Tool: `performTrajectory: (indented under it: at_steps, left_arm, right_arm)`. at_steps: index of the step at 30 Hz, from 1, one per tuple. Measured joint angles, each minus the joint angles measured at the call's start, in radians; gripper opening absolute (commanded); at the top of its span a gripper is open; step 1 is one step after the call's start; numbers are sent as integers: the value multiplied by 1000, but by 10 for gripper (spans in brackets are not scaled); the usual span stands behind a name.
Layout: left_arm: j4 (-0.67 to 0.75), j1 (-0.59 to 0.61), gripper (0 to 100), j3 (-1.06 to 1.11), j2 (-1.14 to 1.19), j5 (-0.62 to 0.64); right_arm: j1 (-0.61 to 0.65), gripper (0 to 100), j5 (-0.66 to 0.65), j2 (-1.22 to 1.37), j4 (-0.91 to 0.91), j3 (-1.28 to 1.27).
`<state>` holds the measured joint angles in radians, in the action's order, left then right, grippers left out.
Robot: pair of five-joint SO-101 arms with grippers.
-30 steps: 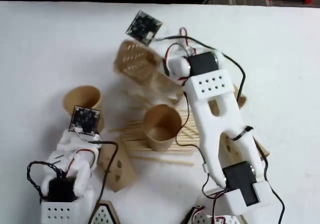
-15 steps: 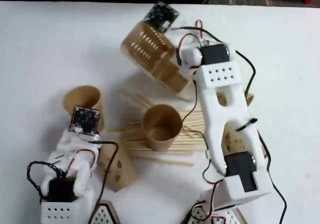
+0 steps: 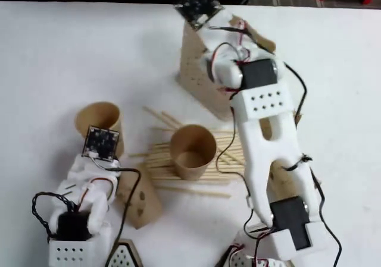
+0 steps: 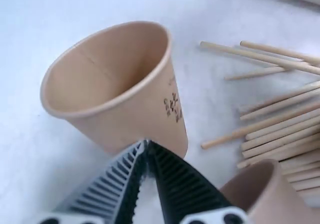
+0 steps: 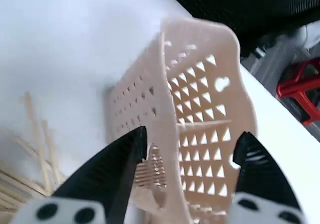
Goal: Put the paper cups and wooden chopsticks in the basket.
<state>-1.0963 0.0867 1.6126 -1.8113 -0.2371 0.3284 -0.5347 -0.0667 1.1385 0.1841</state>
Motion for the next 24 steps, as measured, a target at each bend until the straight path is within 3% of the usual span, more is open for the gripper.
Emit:
performTrajectory:
  at_steps: [5, 24]
  left_arm:
    - [0, 0, 28, 0, 0, 0]
    - [0, 0, 28, 0, 0, -2]
  right_arm:
    - [68, 289, 34, 3, -46, 0]
    - [87, 279, 61, 287, -342, 0]
